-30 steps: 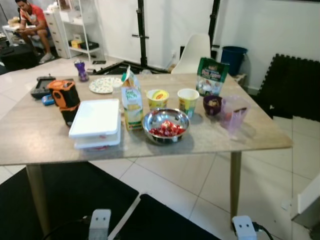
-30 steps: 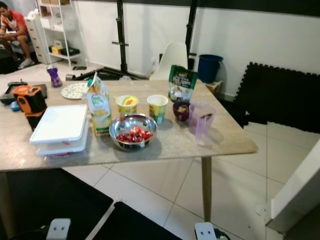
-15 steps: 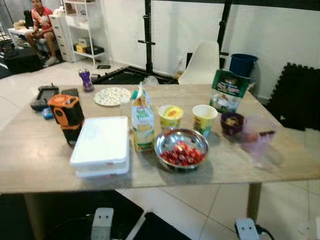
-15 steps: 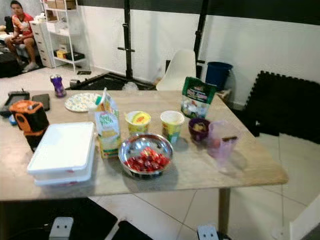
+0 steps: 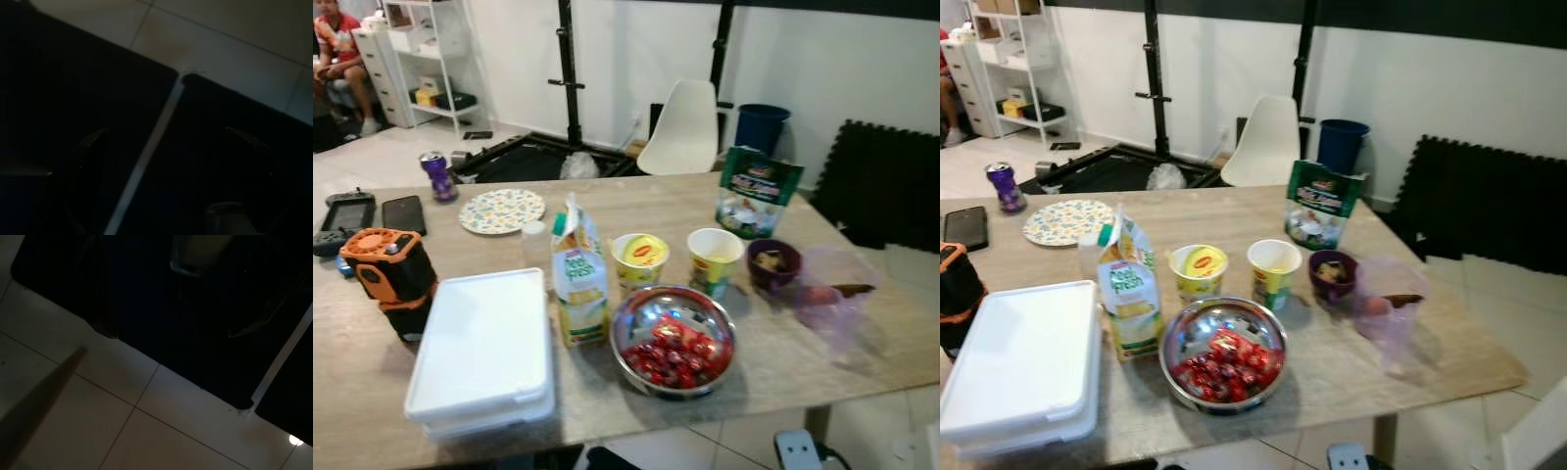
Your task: Restocking fridge
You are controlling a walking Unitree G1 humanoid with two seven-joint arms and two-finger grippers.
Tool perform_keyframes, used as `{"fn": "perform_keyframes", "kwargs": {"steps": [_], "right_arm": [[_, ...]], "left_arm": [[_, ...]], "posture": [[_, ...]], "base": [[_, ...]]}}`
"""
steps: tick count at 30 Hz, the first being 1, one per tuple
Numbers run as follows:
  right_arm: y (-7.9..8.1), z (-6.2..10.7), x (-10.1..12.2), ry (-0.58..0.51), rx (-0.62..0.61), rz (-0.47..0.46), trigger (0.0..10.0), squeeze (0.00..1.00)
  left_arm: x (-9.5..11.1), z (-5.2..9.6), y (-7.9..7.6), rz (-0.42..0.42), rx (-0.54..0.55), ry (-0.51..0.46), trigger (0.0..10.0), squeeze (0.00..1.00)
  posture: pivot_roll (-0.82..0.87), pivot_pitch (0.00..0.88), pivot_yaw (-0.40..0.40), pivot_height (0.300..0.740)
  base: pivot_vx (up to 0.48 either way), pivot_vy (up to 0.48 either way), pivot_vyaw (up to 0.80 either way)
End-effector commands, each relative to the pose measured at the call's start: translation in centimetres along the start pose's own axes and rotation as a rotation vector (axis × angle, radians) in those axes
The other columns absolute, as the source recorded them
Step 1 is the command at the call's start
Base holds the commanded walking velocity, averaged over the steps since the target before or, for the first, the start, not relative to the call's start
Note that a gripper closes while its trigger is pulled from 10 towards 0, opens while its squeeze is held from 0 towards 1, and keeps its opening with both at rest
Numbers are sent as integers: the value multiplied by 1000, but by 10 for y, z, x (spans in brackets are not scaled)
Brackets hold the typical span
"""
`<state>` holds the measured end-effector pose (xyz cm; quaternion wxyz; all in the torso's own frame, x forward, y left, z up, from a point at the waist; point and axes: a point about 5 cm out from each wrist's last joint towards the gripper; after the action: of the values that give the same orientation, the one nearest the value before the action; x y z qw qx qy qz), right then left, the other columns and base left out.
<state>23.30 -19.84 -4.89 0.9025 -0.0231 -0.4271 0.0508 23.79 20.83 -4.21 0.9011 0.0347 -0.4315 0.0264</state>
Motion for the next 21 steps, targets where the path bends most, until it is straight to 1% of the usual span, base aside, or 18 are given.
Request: {"fn": "perform_keyframes", "kwargs": {"steps": [1, 4, 8, 17, 20, 21], "right_arm": [[-6, 3, -9, 35, -16, -1, 10000, 0], [-6, 4, -11, 42, -15, 3, 10000, 0], [-7, 4, -13, 55, -14, 11, 10000, 0], [-7, 4, -12, 54, -9, 17, 10000, 0], [-6, 3, -11, 55, -2, 25, 10000, 0], [-6, 3, -11, 55, -2, 25, 10000, 0]], "left_arm": [[-13, 4, 3, -15, 11, 41, 10000, 0], [-19, 6, 6, -14, 19, 62, 10000, 0], [-29, 9, 12, 27, 53, 94, 10000, 0], [-33, 11, 13, 51, 58, 110, 10000, 0], [-41, 13, 14, 43, 64, 146, 10000, 0], [-41, 13, 14, 43, 64, 146, 10000, 0]], "posture": [[5, 103, 11, 740], [7, 105, 9, 740], [7, 109, 5, 740], [15, 110, -1, 740], [14, 110, -4, 740], [14, 110, -4, 740]], "base": [[0, 0, 0], [0, 0, 0], [0, 0, 0], [0, 0, 0], [0, 0, 0], [0, 0, 0]]}}
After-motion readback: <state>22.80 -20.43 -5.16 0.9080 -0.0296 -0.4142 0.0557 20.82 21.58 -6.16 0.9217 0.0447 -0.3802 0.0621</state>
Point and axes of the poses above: a point about 5 cm out from each wrist's last joint towards the gripper, its own z axis pointing back from the gripper into the wrist, its own x axis along the axis of the wrist's last joint, y = z × x, and after that the axes turned 4 degrees about z, right-handed
